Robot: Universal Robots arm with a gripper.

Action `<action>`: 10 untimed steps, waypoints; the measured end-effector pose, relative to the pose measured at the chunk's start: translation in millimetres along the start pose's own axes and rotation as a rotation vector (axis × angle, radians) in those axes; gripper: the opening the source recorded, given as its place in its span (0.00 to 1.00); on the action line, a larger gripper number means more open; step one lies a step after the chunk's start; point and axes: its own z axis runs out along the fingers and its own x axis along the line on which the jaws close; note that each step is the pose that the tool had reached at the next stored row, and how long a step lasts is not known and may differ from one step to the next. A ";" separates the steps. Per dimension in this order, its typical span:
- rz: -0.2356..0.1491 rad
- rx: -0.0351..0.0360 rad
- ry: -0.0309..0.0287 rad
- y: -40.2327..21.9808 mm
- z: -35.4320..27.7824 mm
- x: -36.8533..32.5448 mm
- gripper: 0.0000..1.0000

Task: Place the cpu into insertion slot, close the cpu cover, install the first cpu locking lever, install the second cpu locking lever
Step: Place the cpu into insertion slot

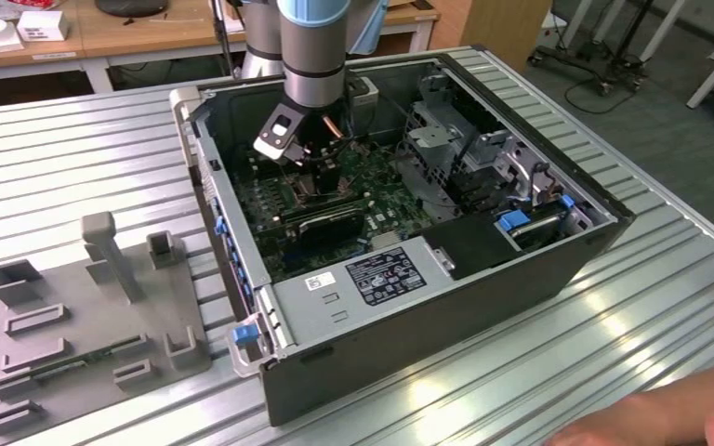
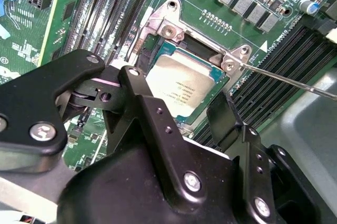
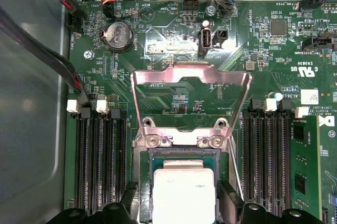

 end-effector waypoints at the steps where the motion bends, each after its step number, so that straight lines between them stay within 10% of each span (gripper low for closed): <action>1: 0.000 0.0000 0.0000 0.0 0.0 0.0 0.70; 10: 0.000 0.0002 -0.0003 0.0 0.2 -0.1 0.62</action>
